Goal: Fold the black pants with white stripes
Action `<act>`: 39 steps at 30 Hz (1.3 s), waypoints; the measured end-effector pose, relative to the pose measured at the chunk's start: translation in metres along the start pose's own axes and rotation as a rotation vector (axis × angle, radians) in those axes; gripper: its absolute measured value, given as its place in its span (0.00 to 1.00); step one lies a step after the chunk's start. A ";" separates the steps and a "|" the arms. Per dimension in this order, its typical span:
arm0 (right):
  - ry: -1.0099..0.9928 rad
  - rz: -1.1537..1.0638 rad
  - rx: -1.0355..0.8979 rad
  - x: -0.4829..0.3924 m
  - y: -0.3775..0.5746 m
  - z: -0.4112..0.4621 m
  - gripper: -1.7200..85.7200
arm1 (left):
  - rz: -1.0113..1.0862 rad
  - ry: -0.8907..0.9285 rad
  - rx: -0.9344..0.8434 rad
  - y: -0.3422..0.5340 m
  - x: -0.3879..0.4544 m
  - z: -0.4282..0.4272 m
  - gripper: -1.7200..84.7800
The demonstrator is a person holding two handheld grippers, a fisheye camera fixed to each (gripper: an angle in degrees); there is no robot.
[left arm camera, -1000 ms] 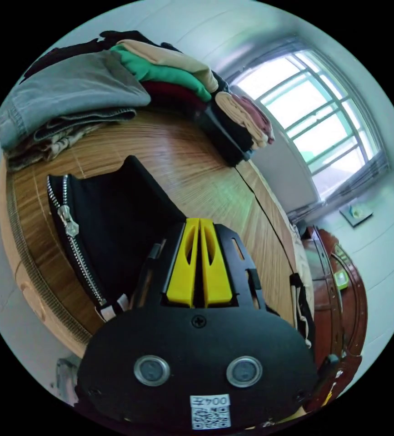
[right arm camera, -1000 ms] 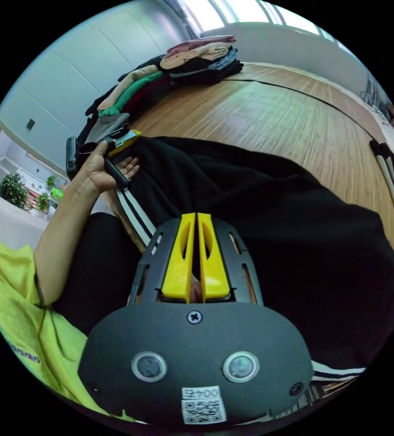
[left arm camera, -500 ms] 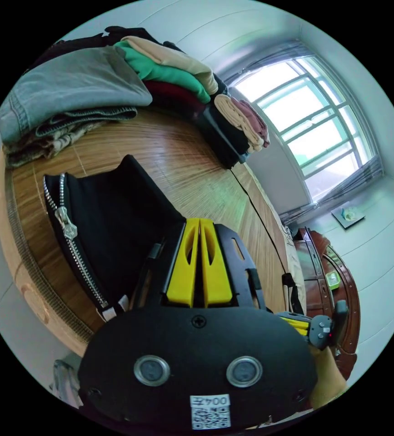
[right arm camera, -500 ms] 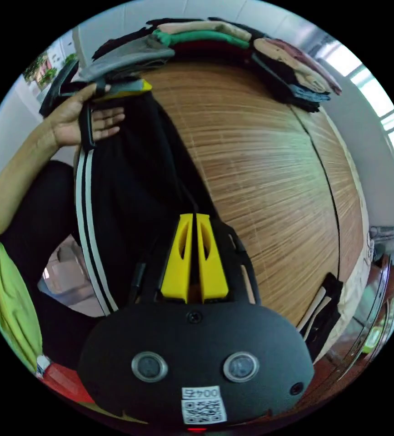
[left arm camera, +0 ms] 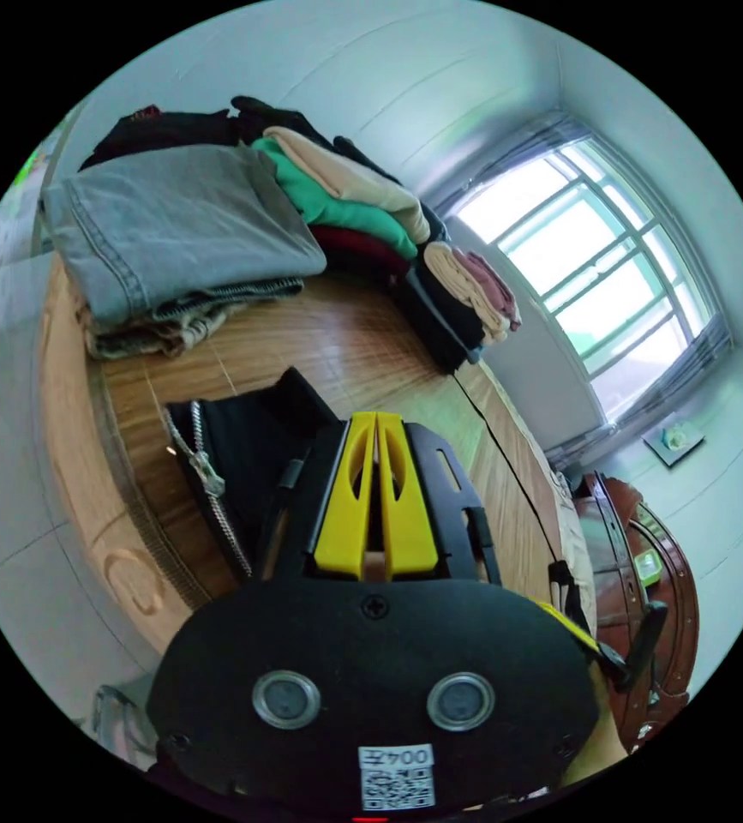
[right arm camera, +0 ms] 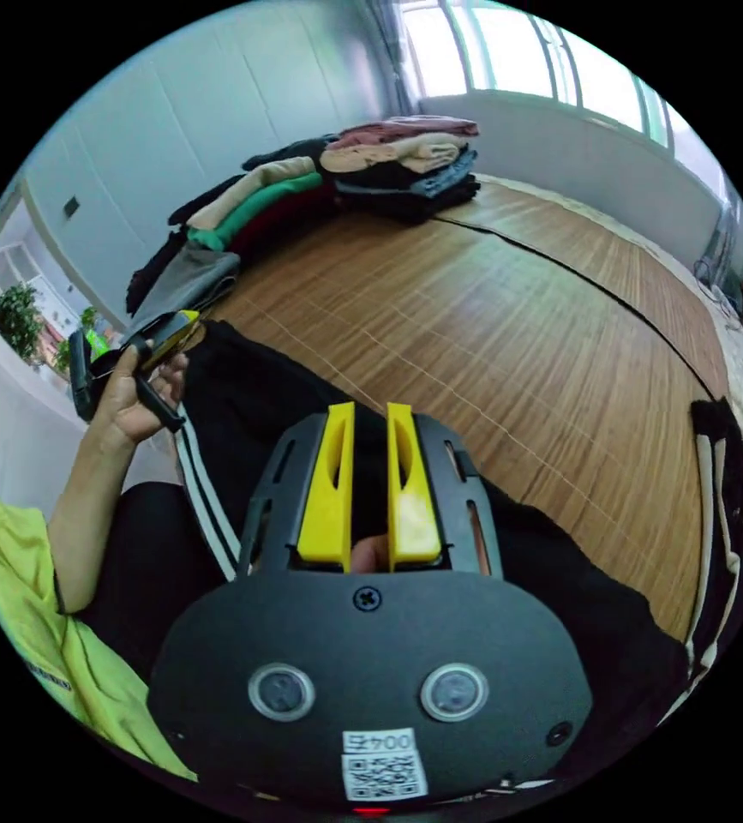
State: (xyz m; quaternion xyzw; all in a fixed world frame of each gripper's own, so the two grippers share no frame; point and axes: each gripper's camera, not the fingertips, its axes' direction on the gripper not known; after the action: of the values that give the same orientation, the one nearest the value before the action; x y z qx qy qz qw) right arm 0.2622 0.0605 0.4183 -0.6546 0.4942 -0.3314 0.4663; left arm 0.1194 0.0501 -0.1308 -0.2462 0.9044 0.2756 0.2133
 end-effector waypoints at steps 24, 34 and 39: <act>0.004 0.289 0.079 0.017 0.126 -0.039 0.01 | 0.109 0.347 -0.090 0.016 -0.040 0.044 0.02; 0.300 0.605 0.050 0.066 0.287 -0.056 0.01 | 0.343 0.176 -0.367 0.076 -0.021 0.118 0.02; 0.320 0.446 -0.015 0.034 0.281 -0.055 0.01 | 0.347 0.202 -0.388 0.062 -0.047 0.146 0.02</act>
State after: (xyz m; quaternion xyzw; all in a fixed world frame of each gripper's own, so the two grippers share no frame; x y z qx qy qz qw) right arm 0.1281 -0.0092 0.1728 -0.4726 0.6959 -0.3160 0.4388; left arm 0.1575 0.1985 -0.1923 -0.1500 0.8800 0.4501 0.0206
